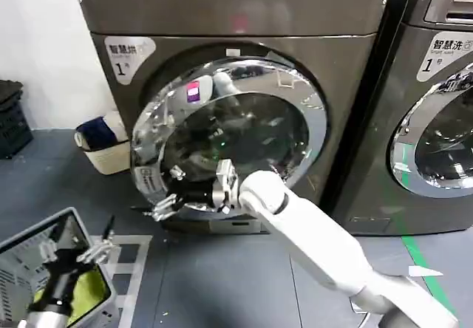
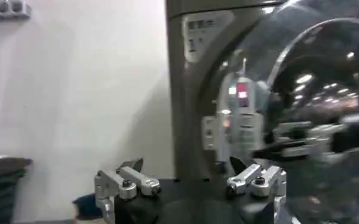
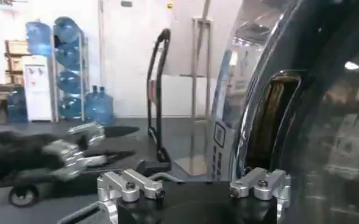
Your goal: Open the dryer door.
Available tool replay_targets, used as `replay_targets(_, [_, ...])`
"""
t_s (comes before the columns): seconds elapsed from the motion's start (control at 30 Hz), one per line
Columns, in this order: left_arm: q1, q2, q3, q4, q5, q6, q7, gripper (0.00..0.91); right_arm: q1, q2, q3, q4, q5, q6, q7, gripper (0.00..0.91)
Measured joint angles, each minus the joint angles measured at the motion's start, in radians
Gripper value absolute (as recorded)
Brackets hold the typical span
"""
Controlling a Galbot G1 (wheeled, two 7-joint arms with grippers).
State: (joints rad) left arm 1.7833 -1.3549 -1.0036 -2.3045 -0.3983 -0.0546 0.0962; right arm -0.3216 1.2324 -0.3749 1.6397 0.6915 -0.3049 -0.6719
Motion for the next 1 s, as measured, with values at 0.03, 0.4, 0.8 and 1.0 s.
replay_targets(0.03, [-0.005,0.006,-0.019,0.006,-0.009,0.002,0.000,0.907,-0.002,-0.010,-0.001,0.010,0.007,0.000,-0.005,0.907])
replay_targets(0.4, [-0.066,0.086,-0.050,0.051,-0.064,0.003,0.052,0.907,-0.038,-0.120,0.025,0.125,0.055,-0.010,-0.083,0.907])
replay_targets(0.8, [-0.150,0.229,0.045,0.083,-0.057,-0.001,0.114,0.907,-0.090,-0.232,0.079,0.235,0.076,-0.022,-0.170,0.907])
replay_targets(1.0, [-0.214,0.293,0.140,0.092,-0.048,0.016,0.129,0.907,-0.132,-0.290,0.119,0.294,0.073,-0.021,-0.181,0.907])
